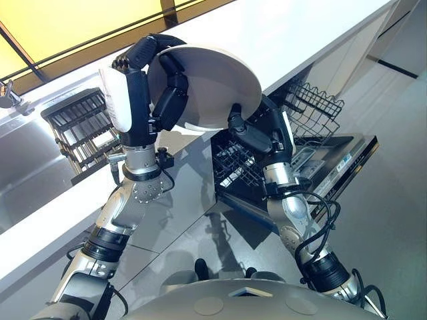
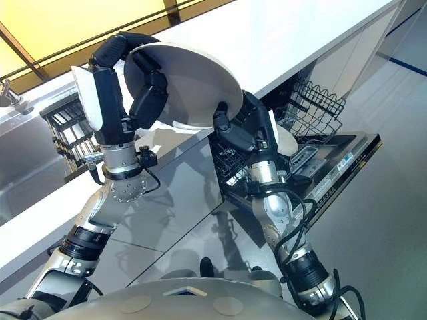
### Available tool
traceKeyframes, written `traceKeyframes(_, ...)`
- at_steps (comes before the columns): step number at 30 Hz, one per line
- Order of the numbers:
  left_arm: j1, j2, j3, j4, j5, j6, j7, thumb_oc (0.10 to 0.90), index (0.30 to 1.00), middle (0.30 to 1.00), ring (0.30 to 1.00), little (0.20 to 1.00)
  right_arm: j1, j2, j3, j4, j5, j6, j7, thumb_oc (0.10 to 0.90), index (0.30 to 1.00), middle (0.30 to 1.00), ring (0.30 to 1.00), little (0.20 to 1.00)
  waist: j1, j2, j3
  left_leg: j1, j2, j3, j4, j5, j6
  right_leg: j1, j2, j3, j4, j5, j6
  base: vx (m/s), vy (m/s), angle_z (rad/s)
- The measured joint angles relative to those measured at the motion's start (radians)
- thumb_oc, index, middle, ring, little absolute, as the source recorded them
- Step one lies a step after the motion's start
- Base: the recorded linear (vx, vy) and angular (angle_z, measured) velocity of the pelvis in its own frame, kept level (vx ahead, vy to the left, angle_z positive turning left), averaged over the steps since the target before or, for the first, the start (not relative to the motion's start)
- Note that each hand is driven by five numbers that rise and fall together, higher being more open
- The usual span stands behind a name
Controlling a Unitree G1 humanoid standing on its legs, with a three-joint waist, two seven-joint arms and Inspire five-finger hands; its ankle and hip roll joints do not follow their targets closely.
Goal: Pick up plates and place into dishwasher.
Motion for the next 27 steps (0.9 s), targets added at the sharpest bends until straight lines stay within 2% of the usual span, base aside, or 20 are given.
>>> traceKeyframes(1,0.000,-0.001,-0.006,-0.001,-0.014,0.000,-0.016,0.100,0.300,0.300,0.300,0.200,0.005,0.000,0.000,0.003,0.000,-0.007,-0.006,0.100,0.300,0.300,0.300,0.200,0.000,0.000,0.000,0.000,0.000,0.000,0.000,0.000,-0.001,0.000,0.000,0.000,0.000,0.000,0.000,0.00,0.000,0.00)
traceKeyframes(2,0.000,-0.001,-0.010,-0.001,-0.021,0.000,-0.025,0.215,0.399,0.399,0.399,0.315,0.012,-0.001,0.000,0.003,0.000,-0.009,-0.008,0.100,0.300,0.300,0.300,0.200,0.001,0.000,0.000,-0.001,0.001,0.000,0.000,0.000,-0.001,0.000,0.001,0.000,-0.001,0.000,0.000,0.00,0.000,0.00)
traceKeyframes(3,0.000,-0.001,-0.013,-0.001,-0.029,0.000,-0.034,0.487,0.632,0.632,0.632,0.587,0.016,-0.001,0.000,0.003,0.000,-0.012,-0.009,0.100,0.300,0.300,0.300,0.200,0.001,0.000,0.000,-0.001,0.001,0.000,0.000,-0.001,-0.001,0.000,0.001,0.000,-0.001,0.000,0.000,0.00,0.000,0.00)
traceKeyframes(4,0.002,-0.001,-0.017,-0.001,-0.046,0.000,-0.051,0.800,0.900,0.900,0.900,0.900,0.026,-0.001,0.000,0.004,0.000,-0.016,-0.012,0.100,0.300,0.300,0.300,0.200,0.002,0.000,0.000,-0.001,0.001,0.000,0.000,-0.001,-0.001,0.000,0.001,0.000,-0.002,0.000,0.000,0.00,0.000,0.00)
traceKeyframes(6,0.007,0.001,-0.028,-0.001,-0.083,-0.009,-0.094,0.800,0.900,0.900,0.900,0.900,0.033,-0.001,-0.002,0.017,-0.001,-0.028,-0.032,0.100,0.300,0.300,0.300,0.200,0.002,-0.001,0.001,-0.002,0.000,0.000,0.000,-0.001,-0.001,0.000,0.001,0.000,-0.002,0.000,0.000,0.00,0.000,0.00)
traceKeyframes(12,0.087,0.008,-0.084,-0.059,-0.261,-0.111,-0.303,0.800,0.900,0.900,0.900,0.900,0.039,-0.002,-0.073,0.086,0.001,-0.029,-0.080,0.100,0.300,0.300,0.300,0.200,0.004,-0.002,0.008,-0.003,0.001,0.000,0.000,-0.002,-0.003,-0.001,0.001,0.000,-0.003,0.000,0.000,0.00,0.000,0.00)
traceKeyframes(14,0.096,0.007,-0.093,-0.065,-0.329,-0.111,-0.359,0.800,0.900,0.900,0.900,0.900,0.050,-0.004,-0.090,0.100,0.001,-0.029,-0.091,0.100,0.300,0.300,0.300,0.200,0.005,-0.001,0.009,-0.003,0.002,0.000,0.000,-0.003,-0.004,-0.002,0.003,0.000,-0.004,0.000,0.000,0.00,0.000,0.00)
traceKeyframes(20,0.141,0.007,-0.086,-0.064,-0.384,-0.105,-0.370,0.800,0.900,0.900,0.900,0.900,0.079,-0.006,-0.103,0.100,0.000,-0.040,-0.101,0.100,0.300,0.300,0.300,0.200,0.005,0.002,0.011,-0.004,0.005,0.000,0.000,-0.005,-0.007,-0.001,0.005,0.001,-0.004,0.000,0.000,0.00,0.000,0.00)
traceKeyframes(23,0.172,0.008,-0.073,-0.056,-0.390,-0.100,-0.374,0.800,0.900,0.900,0.900,0.900,0.079,-0.004,-0.118,0.103,-0.021,-0.067,-0.132,0.100,0.300,0.300,0.300,0.200,0.010,0.006,0.014,-0.004,0.005,-0.001,0.000,-0.005,-0.007,0.000,0.005,0.000,-0.004,0.000,0.000,0.00,0.000,0.00)
traceKeyframes(27,0.221,0.009,-0.012,-0.031,-0.404,-0.082,-0.395,0.800,0.900,0.900,0.900,0.900,0.077,-0.003,-0.207,0.136,-0.094,-0.114,-0.205,0.100,0.300,0.300,0.300,0.200,0.016,0.011,0.016,-0.004,0.005,-0.004,0.000,-0.005,-0.007,0.000,0.005,-0.003,-0.004,0.000,0.000,0.01,-0.003,0.02)
